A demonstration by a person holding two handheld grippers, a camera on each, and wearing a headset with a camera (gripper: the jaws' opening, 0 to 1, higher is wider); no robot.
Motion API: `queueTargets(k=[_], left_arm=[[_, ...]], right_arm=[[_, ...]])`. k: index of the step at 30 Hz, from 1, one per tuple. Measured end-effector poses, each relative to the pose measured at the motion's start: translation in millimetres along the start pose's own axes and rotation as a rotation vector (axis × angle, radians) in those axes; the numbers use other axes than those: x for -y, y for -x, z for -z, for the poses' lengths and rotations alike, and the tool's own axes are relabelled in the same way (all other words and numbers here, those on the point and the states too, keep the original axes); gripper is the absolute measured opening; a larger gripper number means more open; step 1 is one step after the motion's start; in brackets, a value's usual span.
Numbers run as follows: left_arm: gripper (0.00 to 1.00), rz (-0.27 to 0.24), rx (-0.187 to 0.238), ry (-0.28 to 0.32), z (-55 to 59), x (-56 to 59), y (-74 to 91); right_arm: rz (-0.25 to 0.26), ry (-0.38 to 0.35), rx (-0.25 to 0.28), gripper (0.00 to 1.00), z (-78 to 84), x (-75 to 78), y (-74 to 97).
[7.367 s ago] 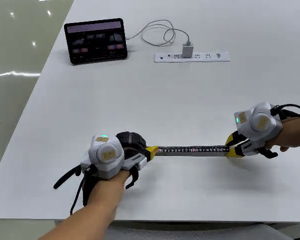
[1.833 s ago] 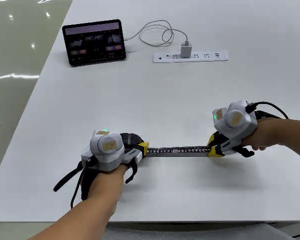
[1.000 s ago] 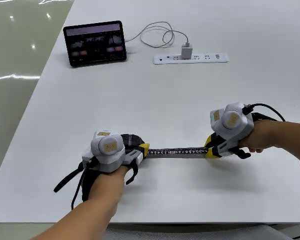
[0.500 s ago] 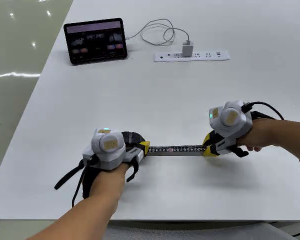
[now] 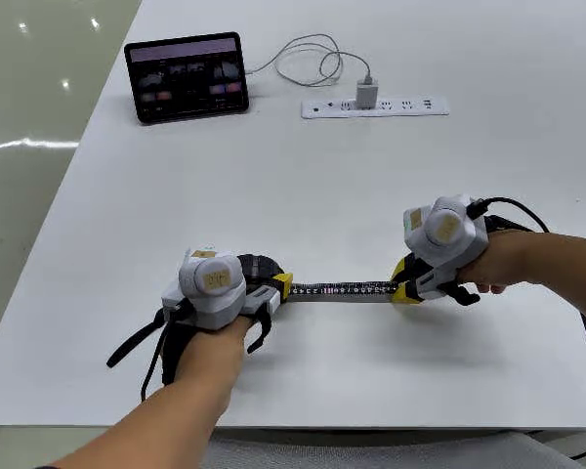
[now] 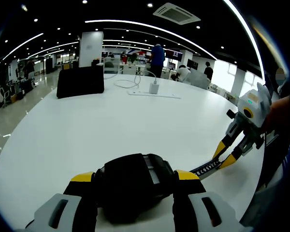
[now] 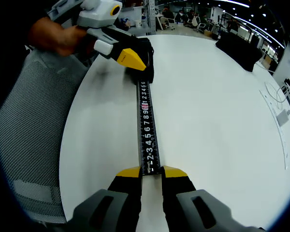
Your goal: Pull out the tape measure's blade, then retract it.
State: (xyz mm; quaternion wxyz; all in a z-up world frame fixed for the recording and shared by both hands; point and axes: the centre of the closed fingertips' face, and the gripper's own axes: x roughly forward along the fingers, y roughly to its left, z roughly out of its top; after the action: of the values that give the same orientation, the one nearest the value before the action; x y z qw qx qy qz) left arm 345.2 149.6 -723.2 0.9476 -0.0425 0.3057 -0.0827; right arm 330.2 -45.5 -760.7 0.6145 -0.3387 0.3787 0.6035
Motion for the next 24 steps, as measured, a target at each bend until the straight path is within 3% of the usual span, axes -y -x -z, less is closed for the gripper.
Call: queueTargets(k=[24], left_arm=[[0.59,0.001,-0.005,0.002,-0.2,0.5,0.1]], right_arm=[[0.006,-0.008,0.022,0.11,-8.2,-1.4,-4.4]])
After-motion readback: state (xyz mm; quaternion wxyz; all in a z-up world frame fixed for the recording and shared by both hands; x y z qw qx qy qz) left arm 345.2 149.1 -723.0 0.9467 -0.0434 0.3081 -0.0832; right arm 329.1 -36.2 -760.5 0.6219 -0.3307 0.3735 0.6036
